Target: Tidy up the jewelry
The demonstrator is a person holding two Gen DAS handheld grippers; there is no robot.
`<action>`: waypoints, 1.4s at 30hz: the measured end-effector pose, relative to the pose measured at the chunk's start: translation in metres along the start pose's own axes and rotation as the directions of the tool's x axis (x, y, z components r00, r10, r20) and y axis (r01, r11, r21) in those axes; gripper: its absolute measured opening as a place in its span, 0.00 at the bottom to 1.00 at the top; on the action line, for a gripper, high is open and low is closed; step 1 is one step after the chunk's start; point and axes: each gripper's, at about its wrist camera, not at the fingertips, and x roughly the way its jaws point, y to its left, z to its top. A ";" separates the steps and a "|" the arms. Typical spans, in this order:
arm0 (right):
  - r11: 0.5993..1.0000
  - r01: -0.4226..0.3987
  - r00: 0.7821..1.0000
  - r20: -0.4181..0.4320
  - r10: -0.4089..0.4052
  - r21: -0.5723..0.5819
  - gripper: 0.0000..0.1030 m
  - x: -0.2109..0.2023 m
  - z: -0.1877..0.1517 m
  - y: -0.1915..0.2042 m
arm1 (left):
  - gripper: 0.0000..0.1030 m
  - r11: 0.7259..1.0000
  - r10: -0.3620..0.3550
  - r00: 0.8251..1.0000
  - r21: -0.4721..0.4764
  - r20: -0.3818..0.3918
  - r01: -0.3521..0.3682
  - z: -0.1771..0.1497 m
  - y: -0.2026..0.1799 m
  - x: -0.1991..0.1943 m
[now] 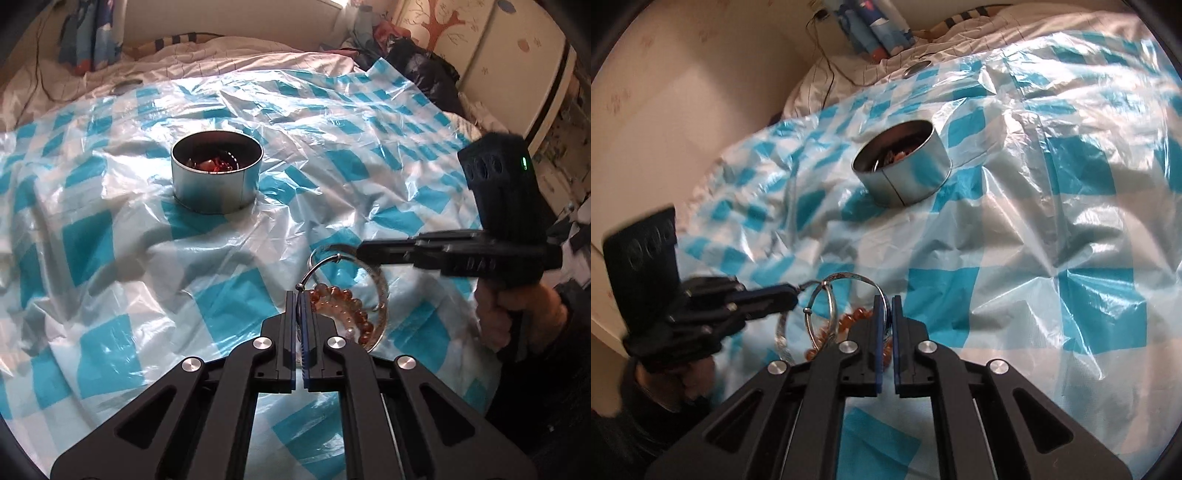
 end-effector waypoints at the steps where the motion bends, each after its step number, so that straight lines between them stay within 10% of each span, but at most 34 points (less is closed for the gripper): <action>1: 1.000 -0.007 1.000 0.007 0.007 0.013 0.05 -0.002 0.001 -0.002 | 0.02 1.000 0.010 1.000 0.014 0.001 -0.010 0.000 -0.003 0.000; 24: 0.994 -0.055 0.994 0.102 0.045 0.099 0.05 -0.019 0.011 -0.018 | 0.02 0.999 -0.039 0.999 -0.031 -0.012 0.039 0.007 0.003 0.007; 31: 0.993 -0.054 0.994 0.096 0.044 0.106 0.05 -0.018 0.011 -0.019 | 0.50 0.998 -0.049 0.999 0.045 -0.003 0.049 0.005 -0.012 0.008; 42: 0.993 -0.045 0.996 0.076 0.037 0.106 0.05 -0.011 0.010 -0.018 | 0.65 0.978 -0.166 0.986 0.123 -0.014 0.166 0.007 -0.042 0.016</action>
